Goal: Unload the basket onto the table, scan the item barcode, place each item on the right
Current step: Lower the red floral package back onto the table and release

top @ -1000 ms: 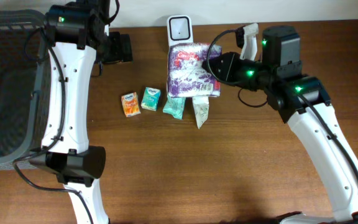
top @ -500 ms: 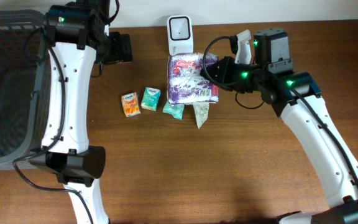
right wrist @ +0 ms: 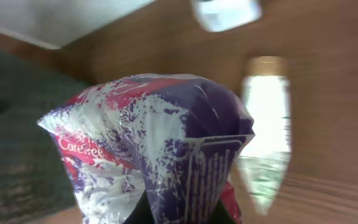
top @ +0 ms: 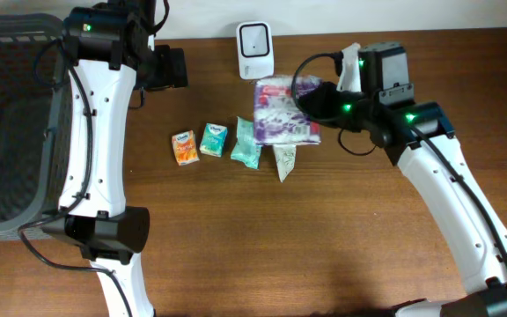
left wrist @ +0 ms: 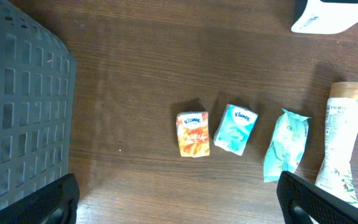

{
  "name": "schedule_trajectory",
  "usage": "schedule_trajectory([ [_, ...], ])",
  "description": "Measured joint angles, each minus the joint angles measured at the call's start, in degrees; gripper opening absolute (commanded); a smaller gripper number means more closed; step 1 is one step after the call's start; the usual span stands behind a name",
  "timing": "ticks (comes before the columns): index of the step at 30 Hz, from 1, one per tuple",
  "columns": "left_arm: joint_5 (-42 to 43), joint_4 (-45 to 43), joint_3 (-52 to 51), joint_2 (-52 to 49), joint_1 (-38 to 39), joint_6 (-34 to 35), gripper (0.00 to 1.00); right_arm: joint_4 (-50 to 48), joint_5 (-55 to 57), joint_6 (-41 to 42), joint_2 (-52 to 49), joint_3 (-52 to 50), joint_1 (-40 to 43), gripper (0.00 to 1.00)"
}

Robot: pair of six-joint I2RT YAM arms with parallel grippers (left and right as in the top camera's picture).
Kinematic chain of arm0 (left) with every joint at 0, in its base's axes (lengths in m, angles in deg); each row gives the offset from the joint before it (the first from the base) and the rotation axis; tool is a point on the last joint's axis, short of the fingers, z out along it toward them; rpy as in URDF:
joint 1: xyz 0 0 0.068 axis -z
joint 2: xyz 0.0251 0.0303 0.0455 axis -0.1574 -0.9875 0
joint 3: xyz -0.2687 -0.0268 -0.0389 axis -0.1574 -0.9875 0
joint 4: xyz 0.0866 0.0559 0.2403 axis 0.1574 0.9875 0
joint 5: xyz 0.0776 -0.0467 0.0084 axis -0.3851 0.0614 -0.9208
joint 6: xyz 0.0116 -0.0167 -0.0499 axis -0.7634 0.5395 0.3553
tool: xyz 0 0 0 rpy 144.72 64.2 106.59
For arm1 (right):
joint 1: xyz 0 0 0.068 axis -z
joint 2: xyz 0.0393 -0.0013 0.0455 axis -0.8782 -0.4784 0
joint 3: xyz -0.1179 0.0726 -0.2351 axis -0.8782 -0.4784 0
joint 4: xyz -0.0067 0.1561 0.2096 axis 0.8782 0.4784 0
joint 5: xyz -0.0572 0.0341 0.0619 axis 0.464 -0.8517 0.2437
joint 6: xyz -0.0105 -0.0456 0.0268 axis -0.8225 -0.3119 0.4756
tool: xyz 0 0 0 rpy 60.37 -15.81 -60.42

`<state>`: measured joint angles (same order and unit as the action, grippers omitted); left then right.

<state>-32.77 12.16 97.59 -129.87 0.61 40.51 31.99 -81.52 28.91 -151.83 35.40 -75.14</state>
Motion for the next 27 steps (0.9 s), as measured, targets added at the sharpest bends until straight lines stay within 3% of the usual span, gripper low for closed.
schedule_trajectory([
  [2, 0.0, 0.0, 0.0, 0.0, 0.0, 0.0, 0.99, 3.1, 7.6, -1.0, -0.1, 0.0, 0.0, 0.04],
  [9, 0.0, 0.0, 0.0, 0.0, 0.0, 0.0, 0.99, 16.3, 57.2, -6.7, -1.6, 0.0, 0.0, 0.04],
  [13, 0.0, 0.0, 0.0, 0.0, 0.0, 0.0, 0.99, 17.0, 68.1, -7.8, -9.0, -0.1, 0.6, 0.04],
  [15, 0.0, 0.0, 0.0, 0.0, 0.0, 0.0, 0.99, 16.9, 71.5, -8.8, -15.5, -0.4, 2.0, 0.20],
  [17, 0.0, 0.0, 0.0, 0.0, 0.0, 0.0, 0.99, 16.9, 72.1, -9.6, -21.8, -0.7, 3.4, 0.48],
  [21, 0.0, 0.0, 0.0, 0.0, 0.0, 0.0, 0.99, 17.2, 63.5, -10.1, -25.5, -0.5, 3.2, 0.60],
  [22, 0.0, 0.0, 0.0, 0.0, 0.0, 0.0, 0.99, 17.8, 60.8, -10.3, -25.5, 0.3, 2.9, 0.69],
  [27, 0.0, 0.0, 0.0, 0.0, 0.0, 0.0, 0.99, 26.8, 33.8, -14.3, -25.7, 16.3, 0.9, 0.94],
])
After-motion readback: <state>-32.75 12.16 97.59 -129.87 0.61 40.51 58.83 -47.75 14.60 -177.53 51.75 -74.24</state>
